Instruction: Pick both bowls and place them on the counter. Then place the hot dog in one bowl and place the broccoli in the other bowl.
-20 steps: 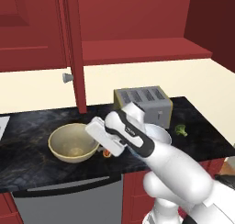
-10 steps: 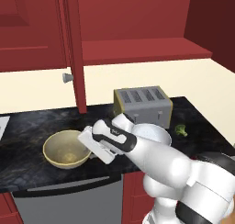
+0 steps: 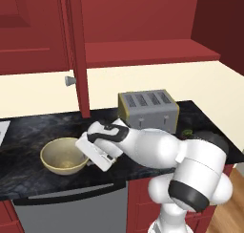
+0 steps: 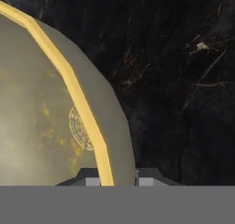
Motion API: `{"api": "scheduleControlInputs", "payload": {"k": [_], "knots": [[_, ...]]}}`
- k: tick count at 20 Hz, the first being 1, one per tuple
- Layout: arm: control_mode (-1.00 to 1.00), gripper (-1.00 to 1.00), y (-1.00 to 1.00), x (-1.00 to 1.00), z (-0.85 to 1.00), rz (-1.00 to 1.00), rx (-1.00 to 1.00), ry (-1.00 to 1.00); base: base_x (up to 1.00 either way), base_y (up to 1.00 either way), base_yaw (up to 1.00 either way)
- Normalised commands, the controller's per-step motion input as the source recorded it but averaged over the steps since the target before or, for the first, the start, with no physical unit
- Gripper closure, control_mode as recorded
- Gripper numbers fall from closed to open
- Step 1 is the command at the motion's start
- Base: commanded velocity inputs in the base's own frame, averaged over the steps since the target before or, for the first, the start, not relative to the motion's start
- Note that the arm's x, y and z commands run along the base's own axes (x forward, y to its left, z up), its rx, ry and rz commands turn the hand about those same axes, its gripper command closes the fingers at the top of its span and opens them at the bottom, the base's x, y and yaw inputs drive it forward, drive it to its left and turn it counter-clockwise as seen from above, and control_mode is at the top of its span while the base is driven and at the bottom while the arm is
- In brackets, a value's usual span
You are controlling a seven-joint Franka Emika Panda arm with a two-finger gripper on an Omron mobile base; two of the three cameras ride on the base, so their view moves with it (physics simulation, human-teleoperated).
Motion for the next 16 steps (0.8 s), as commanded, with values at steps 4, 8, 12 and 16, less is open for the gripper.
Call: {"api": "scheduleControlInputs", "payload": {"k": [4,8,12,16], "knots": [[-1.0,1.0,0.18,0.24,-0.18,0.0,0.0,0.08,0.0,0.0,0.0],[-1.0,1.0,0.17,0.18,-0.25,0.0,-0.01,0.04,0.0,0.0,0.0],[-1.0,1.0,0.06,0.01,-0.03,0.0,0.0,0.02,0.0,0.0,0.0],[-1.0,-1.0,0.04,0.0,0.0,0.0,0.0,0.02,0.0,0.0,0.0]]}}
